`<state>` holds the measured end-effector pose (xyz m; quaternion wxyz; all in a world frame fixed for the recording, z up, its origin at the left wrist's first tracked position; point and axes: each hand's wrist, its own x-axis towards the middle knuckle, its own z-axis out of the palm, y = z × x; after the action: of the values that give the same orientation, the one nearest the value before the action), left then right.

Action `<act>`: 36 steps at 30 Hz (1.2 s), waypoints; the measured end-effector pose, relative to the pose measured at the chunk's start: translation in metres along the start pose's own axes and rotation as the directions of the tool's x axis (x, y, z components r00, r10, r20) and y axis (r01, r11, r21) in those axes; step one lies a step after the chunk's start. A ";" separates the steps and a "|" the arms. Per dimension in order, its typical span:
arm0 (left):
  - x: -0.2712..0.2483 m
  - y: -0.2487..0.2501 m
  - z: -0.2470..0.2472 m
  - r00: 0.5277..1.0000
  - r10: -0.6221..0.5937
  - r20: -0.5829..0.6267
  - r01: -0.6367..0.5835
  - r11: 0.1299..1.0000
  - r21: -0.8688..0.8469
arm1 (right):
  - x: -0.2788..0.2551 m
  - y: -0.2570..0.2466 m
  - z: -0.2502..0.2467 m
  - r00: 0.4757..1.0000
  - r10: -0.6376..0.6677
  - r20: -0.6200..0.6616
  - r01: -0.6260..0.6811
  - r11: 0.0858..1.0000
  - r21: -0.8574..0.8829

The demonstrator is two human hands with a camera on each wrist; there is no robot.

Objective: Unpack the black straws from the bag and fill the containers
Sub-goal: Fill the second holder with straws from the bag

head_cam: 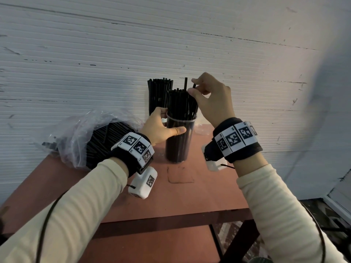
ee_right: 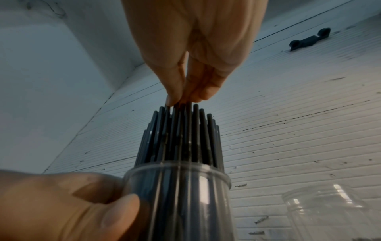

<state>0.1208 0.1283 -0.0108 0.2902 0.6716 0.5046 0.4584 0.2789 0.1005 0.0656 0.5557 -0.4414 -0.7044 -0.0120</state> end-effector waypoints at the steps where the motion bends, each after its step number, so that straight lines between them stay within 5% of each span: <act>1: 0.000 0.000 0.000 1.000 0.000 -0.001 0.000 1.000 -0.001 | 0.001 0.001 0.000 1.000 -0.004 0.010 0.004 1.000 -0.007; 25: 0.001 -0.003 0.000 1.000 0.002 0.000 -0.002 1.000 -0.017 | 0.002 0.006 -0.004 0.993 0.091 0.078 -0.090 0.996 -0.017; 33: -0.001 -0.002 0.000 1.000 -0.002 0.007 0.002 0.999 -0.032 | -0.009 0.006 -0.002 0.992 0.025 0.126 -0.012 0.995 -0.100; 36: -0.002 -0.001 0.000 1.000 0.004 0.003 -0.004 1.000 -0.026 | -0.017 0.006 -0.001 0.990 -0.097 0.099 0.100 0.994 -0.033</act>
<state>0.1200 0.1264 -0.0123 0.2987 0.6696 0.4967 0.4645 0.2827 0.0935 0.0500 0.5109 -0.4167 -0.7512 -0.0313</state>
